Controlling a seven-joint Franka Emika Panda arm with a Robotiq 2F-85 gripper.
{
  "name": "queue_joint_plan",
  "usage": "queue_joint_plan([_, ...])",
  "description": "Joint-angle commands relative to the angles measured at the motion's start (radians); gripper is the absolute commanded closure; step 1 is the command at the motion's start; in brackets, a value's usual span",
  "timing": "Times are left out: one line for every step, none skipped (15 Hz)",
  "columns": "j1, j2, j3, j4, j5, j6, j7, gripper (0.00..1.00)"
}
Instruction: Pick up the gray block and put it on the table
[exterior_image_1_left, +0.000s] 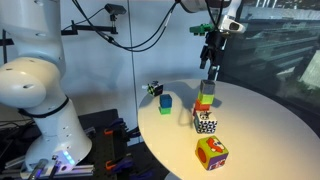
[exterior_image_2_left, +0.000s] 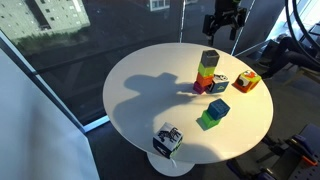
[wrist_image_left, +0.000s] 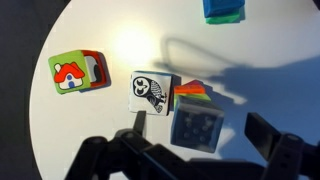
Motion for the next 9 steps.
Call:
queue_joint_plan([0.025, 0.035, -0.014, 0.035, -0.025, 0.006, 0.050, 0.00])
queue_joint_plan([0.029, 0.039, -0.015, 0.032, -0.028, 0.017, 0.056, 0.00])
queue_joint_plan([0.032, 0.042, -0.016, 0.029, -0.031, 0.028, 0.063, 0.00])
queue_joint_plan([0.034, 0.045, -0.017, 0.025, -0.034, 0.046, 0.067, 0.00])
queue_joint_plan([0.037, 0.048, -0.018, 0.023, -0.038, 0.059, 0.071, 0.00])
queue_joint_plan([0.039, 0.052, -0.019, 0.021, -0.042, 0.074, 0.076, 0.00])
queue_joint_plan([0.040, 0.055, -0.019, 0.018, -0.046, 0.088, 0.080, 0.00])
queue_joint_plan([0.042, 0.060, -0.020, 0.015, -0.049, 0.101, 0.083, 0.00])
queue_joint_plan([0.043, 0.065, -0.021, 0.015, -0.048, 0.111, 0.084, 0.00])
